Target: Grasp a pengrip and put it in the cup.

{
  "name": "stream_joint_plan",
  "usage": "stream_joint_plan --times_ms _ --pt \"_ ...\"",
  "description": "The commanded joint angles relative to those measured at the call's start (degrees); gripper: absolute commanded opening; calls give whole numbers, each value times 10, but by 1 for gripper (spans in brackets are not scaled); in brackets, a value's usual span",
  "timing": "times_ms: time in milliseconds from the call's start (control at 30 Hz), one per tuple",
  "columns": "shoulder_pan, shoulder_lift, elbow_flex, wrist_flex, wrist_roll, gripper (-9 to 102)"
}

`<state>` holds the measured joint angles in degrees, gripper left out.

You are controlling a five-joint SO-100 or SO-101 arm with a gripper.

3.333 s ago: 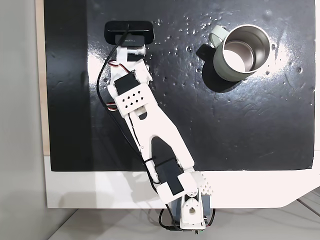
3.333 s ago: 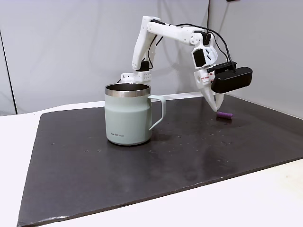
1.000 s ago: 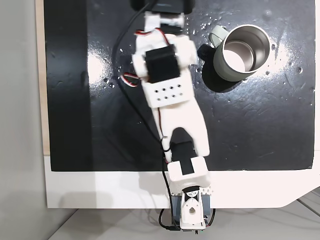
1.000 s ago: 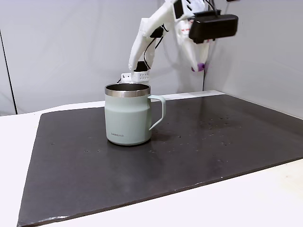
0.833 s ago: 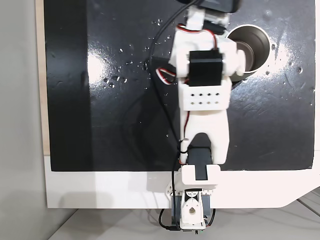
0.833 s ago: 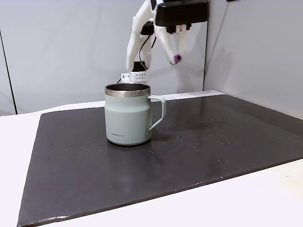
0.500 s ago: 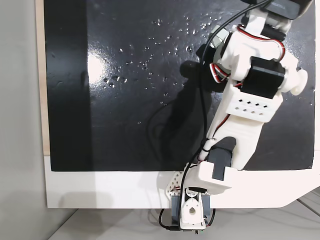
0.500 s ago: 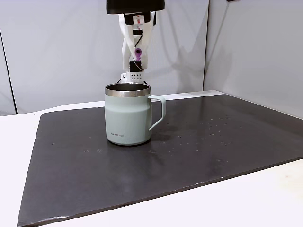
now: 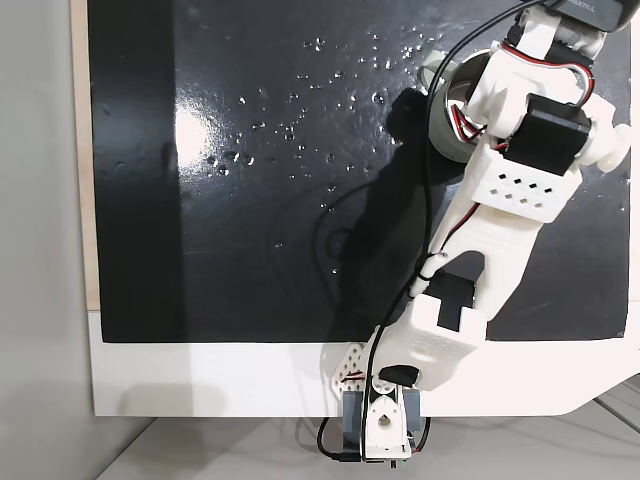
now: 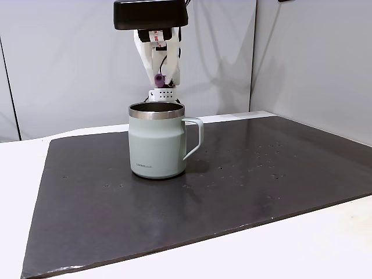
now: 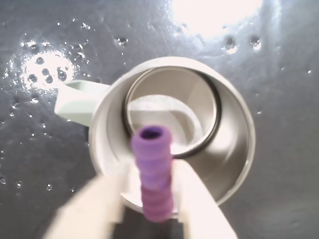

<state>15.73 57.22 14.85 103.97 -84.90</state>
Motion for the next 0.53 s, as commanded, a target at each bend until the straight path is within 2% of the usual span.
stream_joint_plan --times_ms 0,500 --pt "13 2 -25 6 -4 27" --pt "15 8 -26 6 -5 27"
